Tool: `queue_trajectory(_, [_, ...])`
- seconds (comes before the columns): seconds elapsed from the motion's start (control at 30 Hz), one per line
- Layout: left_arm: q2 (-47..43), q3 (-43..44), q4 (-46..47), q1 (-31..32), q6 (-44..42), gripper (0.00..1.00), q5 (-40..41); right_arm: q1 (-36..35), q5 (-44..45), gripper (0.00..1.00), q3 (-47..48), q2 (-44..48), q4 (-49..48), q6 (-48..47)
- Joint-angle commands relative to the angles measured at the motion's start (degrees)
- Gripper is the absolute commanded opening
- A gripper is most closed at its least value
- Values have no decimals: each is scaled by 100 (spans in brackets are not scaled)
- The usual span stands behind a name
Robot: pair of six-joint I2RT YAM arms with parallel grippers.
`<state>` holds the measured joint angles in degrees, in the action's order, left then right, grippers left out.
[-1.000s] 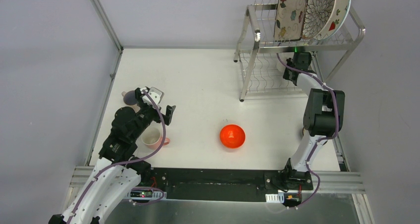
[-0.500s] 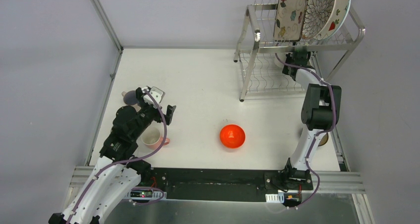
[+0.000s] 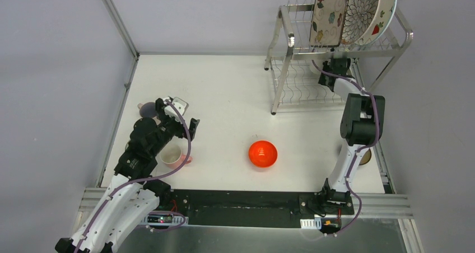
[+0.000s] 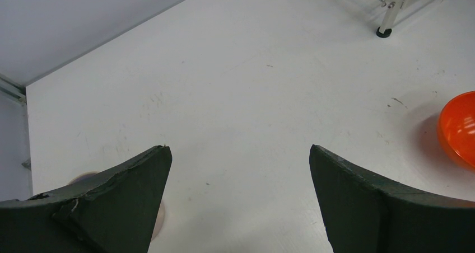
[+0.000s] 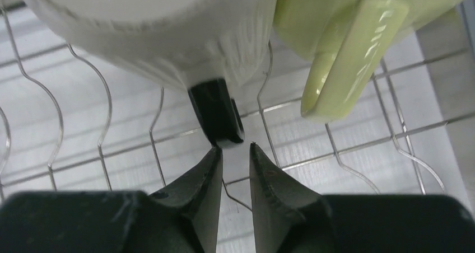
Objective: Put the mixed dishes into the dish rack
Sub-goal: Turn the cup upside down in the dish rack.
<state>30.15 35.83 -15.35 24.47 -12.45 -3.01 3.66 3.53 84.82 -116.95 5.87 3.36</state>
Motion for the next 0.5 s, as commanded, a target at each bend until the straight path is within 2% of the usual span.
queue_trajectory(0.0, [34, 46, 146, 67, -38, 99, 47, 12, -74, 27, -382, 498, -124, 105])
queue_trajectory(0.27, [55, 24, 149, 67, 4, 99, -10, 10, -295, 36, -1202, 1187, -147, 359])
queue_trajectory(0.47, [41, 38, 149, 67, 32, 99, -51, 16, -670, 37, -1360, 1642, 396, 897])
